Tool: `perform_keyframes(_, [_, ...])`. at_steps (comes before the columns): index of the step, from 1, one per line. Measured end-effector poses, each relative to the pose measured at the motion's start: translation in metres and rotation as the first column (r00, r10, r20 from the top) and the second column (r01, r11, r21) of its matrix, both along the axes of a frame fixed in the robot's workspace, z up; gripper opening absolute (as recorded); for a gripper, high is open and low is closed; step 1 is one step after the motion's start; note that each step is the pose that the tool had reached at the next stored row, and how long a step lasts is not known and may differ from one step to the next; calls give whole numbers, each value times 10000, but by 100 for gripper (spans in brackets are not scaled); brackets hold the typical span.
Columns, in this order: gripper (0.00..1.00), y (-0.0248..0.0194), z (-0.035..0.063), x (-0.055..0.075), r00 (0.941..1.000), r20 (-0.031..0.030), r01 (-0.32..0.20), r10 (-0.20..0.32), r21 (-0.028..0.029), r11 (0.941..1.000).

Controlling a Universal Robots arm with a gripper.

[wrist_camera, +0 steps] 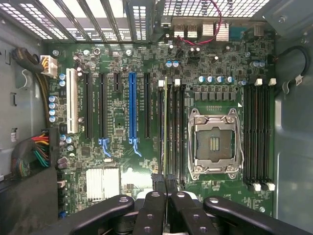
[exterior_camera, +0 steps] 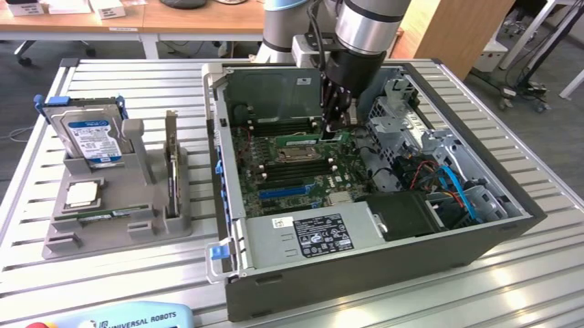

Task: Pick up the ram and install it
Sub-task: 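Insert the ram into the slot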

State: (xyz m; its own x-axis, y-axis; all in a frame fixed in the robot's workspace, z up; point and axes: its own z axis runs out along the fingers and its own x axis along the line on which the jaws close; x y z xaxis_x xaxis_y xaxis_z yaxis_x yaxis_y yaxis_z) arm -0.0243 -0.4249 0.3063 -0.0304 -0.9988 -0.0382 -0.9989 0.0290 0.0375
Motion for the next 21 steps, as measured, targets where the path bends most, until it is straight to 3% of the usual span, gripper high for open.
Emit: perform_keyframes(21, [11, 0, -61, 0, 10000, 1, 0, 0, -5, 10000])
